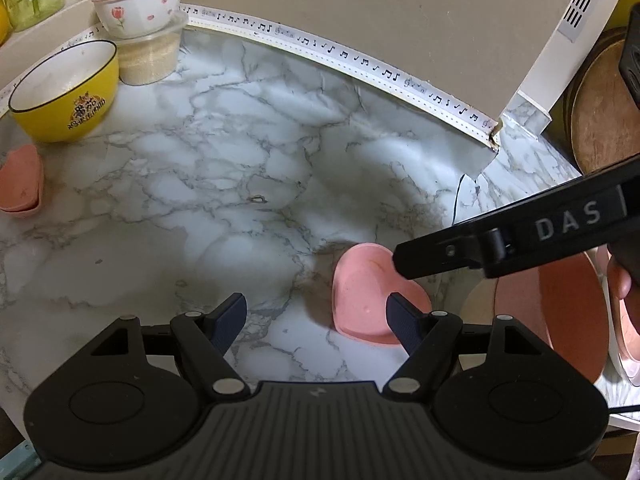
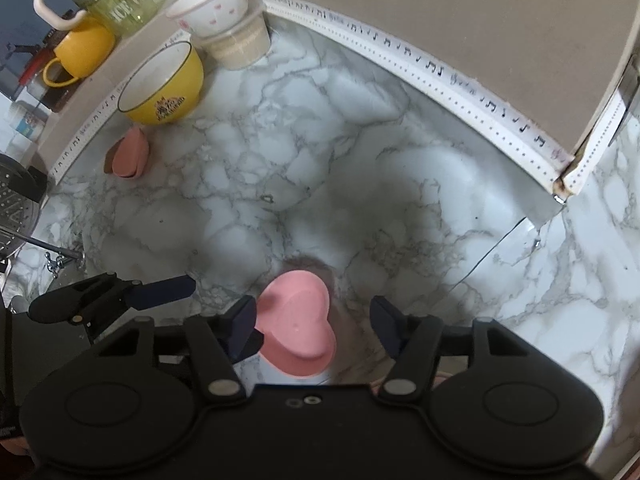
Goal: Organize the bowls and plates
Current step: 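Reach both grippers to the pink heart-shaped bowl and close on its rim, then carry the heart bowl with both grippers over the nested pink bowl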
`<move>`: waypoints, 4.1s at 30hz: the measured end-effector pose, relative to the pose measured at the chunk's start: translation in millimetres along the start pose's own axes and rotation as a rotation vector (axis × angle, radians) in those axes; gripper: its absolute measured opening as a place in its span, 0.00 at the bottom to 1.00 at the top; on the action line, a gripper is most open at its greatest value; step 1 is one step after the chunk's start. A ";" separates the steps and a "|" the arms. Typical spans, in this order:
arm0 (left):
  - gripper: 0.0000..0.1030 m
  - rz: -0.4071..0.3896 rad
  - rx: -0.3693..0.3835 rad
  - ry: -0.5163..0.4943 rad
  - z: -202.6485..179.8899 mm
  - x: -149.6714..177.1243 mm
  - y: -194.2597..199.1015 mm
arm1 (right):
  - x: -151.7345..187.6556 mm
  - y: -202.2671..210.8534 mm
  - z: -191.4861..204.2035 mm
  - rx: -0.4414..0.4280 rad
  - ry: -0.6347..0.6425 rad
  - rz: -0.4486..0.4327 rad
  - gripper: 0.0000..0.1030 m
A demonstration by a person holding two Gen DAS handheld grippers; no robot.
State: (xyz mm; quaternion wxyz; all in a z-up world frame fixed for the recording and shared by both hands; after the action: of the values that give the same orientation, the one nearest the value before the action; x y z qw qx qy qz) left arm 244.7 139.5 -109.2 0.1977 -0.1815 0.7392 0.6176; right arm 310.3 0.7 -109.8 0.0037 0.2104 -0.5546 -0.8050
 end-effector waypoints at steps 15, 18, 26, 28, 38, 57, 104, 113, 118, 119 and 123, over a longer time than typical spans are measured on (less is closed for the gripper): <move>0.41 0.020 0.031 0.003 -6.8 3.6 -13.8 | -0.7 -20.3 3.4 0.016 -0.006 0.054 0.34; 0.33 0.036 0.050 0.019 -6.5 3.8 -17.7 | 0.5 -23.0 3.3 0.025 -0.005 0.063 0.30; 0.14 0.058 0.065 0.038 -7.6 4.6 -23.7 | 4.4 -29.2 5.0 0.059 0.020 0.074 0.22; 0.10 0.063 0.047 0.029 -8.8 4.8 -24.5 | 5.2 -29.3 5.1 0.060 0.023 0.070 0.19; 0.05 0.067 0.042 0.041 -7.6 4.6 -23.6 | 8.9 -34.2 9.6 0.103 0.073 0.075 0.08; 0.05 -0.011 0.008 0.033 -18.7 -13.0 34.4 | 5.3 25.5 24.4 0.039 0.097 -0.060 0.04; 0.05 0.050 -0.026 -0.209 -149.2 20.0 21.9 | 88.7 83.2 -59.7 0.103 -0.014 -0.136 0.04; 0.05 0.039 0.003 -0.187 -138.7 17.3 27.2 | 86.4 77.5 -60.6 0.091 -0.023 -0.125 0.04; 0.05 0.032 0.024 -0.171 -136.1 16.8 30.1 | 85.4 82.3 -59.8 0.062 -0.028 -0.132 0.14; 0.05 0.028 0.027 -0.171 -135.7 16.6 31.1 | 85.2 84.3 -59.1 0.058 -0.023 -0.137 0.16; 0.05 0.019 0.034 -0.164 -135.1 16.0 35.7 | 86.5 93.5 -55.8 0.044 -0.009 -0.150 0.19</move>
State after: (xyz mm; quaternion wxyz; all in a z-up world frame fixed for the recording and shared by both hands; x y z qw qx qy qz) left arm 203.5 12.2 -66.0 0.2550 -0.1199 0.7327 0.6195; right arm 229.3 -105.7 -71.7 -0.0638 0.2479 -0.5550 -0.7915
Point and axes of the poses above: each gripper's, at about its wrist camera, not at the fingertips, and y roughly against the way its jaws point, z to its left, x to its underside, the point moved 2 cm from there along -y, roughly the way its jaws point, and after that the axes turned 2 degrees about -x, right-handed, at the moved point
